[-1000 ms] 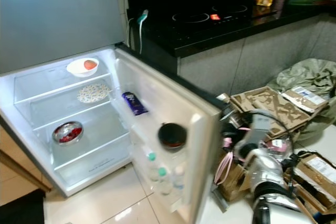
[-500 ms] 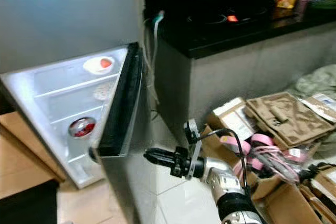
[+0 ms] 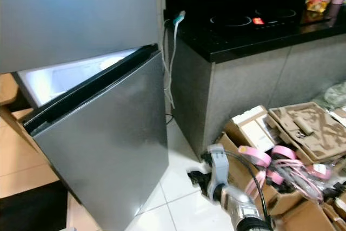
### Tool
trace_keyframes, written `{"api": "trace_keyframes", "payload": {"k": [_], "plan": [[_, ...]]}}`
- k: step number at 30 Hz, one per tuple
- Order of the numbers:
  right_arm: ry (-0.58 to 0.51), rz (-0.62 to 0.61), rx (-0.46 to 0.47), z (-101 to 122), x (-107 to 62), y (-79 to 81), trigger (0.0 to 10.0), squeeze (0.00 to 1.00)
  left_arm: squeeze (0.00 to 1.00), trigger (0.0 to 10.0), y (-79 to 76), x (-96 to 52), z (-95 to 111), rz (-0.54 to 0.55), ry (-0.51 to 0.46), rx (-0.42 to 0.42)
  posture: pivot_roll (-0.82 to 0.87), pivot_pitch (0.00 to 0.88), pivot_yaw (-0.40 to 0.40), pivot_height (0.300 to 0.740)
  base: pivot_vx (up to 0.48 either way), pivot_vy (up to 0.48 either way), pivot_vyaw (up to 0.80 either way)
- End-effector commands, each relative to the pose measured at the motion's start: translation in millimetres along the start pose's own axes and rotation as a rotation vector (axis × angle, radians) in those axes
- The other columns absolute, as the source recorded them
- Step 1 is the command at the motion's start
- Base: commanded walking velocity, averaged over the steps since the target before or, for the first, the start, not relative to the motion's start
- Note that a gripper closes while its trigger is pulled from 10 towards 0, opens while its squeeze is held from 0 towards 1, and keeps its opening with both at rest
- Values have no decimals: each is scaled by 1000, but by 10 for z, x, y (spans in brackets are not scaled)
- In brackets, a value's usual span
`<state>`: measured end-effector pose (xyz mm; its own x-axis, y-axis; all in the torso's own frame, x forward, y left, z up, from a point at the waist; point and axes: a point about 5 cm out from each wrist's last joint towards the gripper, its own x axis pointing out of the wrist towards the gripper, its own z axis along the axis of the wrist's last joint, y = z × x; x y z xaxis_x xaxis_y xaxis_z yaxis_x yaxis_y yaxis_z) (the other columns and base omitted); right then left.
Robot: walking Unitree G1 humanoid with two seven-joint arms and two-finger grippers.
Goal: Restocking fridge
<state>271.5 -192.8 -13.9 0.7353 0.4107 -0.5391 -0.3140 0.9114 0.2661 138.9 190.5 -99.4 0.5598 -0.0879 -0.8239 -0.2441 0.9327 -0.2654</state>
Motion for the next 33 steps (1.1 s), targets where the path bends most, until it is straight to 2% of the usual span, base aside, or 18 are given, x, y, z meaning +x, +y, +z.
{"api": "trace_keyframes", "payload": {"k": [1, 2, 3, 6, 13, 18, 33], "plan": [[69, -58, -29, -123, -12, -14, 10000, 0, 0, 10000, 42, -20, -48, 17, 13, -8, -119, 0, 53, 740, 0, 0, 744], [116, -110, -23, -259, -63, -56, 10000, 0, 0, 10000, 44, -20, -45, 18, 13, -6, -119, 0, 53, 740, 0, 0, 744], [116, -110, -23, -259, -63, -56, 10000, 0, 0, 10000, 44, -20, -45, 18, 13, -6, -119, 0, 53, 740, 0, 0, 744], [235, -240, -12, -598, -226, -154, 10000, 0, 0, 10000, 48, -18, -30, 19, 10, -1, -119, 0, 53, 740, 0, 0, 740], [432, -386, 26, -1115, -517, -209, 10000, 0, 0, 10000, 39, -12, -14, 16, 8, 9, -119, 0, 57, 740, 0, 0, 743], [502, -415, 18, -1297, -628, -195, 10000, 0, 0, 10000, 34, -11, -16, 18, 9, 15, -119, 0, 56, 740, 0, 0, 744], [532, -423, 4, -1373, -667, -173, 10000, 0, 0, 10000, 32, -12, -27, 19, 14, 27, -121, 0, 60, 740, 0, 0, 743]]}}
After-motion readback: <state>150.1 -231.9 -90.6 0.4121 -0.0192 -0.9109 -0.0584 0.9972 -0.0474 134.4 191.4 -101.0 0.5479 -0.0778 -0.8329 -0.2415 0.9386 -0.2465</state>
